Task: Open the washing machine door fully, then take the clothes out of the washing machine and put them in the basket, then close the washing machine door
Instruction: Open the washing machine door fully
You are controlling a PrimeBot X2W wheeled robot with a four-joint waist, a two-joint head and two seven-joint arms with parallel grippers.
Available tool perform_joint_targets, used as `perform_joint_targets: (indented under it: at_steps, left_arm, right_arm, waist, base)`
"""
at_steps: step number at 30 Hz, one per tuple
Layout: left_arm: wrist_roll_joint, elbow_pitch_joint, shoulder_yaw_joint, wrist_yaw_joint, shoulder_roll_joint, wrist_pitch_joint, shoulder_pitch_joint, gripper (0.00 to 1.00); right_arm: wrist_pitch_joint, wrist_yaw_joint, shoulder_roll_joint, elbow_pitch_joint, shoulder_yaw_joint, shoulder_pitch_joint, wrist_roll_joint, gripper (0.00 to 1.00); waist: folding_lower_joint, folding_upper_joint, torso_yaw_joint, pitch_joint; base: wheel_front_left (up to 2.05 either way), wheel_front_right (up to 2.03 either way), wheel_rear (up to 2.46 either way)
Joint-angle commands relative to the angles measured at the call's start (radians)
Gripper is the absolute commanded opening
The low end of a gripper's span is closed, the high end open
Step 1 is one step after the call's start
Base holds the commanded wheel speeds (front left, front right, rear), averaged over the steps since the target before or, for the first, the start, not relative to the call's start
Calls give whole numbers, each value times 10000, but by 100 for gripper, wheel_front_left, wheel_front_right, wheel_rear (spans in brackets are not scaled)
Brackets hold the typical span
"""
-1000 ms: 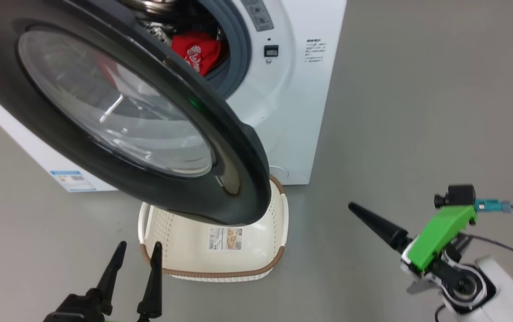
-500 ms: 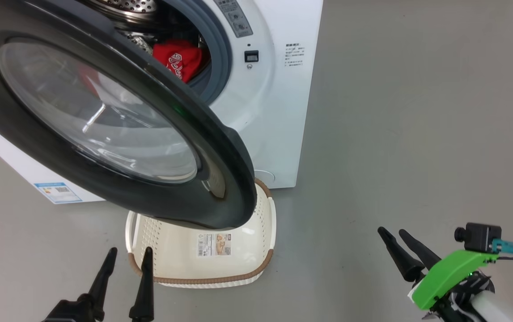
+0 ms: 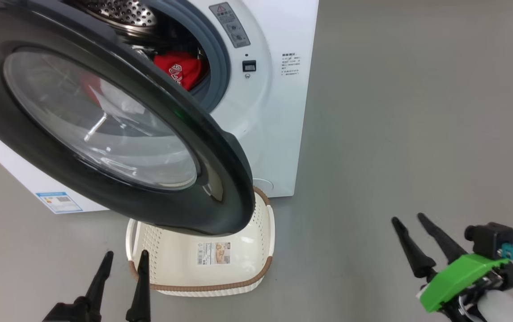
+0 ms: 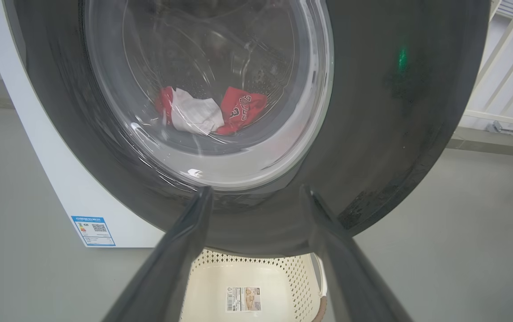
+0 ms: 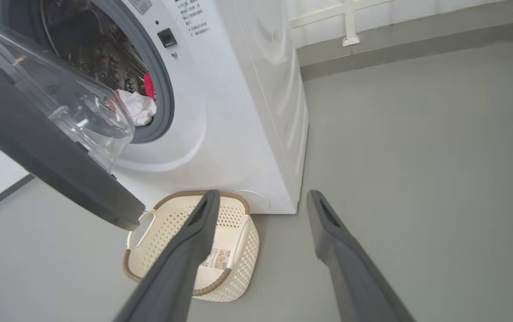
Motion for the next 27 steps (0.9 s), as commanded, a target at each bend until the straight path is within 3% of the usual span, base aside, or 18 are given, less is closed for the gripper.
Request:
perform_joint_targets:
  at_steps: [1, 8, 16, 27]
  left_arm:
    - [-77, -202, 296, -80, 106, -120, 14, 100]
    - [-165, -243, 232, -98, 106, -120, 92, 100]
    - [-197, -482, 150, -137, 106, -120, 246, 100]
    - [-195, -539, 65, -114, 106, -120, 291, 100]
  right_arm:
    - [-134, 73, 40, -277, -221, 464, -515, 100]
    - [-136, 73, 1217, -1349, -2697, 1884, -3416, 100]
    - [-136, 73, 2096, -2951, -4584, 2739, -5447, 100]
    - [-137, 73, 2273, -2988, -4890, 2996, -5927, 100]
  waist:
    - [0, -1, 49, -51]
    - [0, -1, 169, -213]
    - [0, -1, 201, -249]
    - [0, -1, 286, -244]
  base:
    - [0, 0, 0]
    - [0, 0, 0]
    - [0, 0, 0]
    - [0, 0, 0]
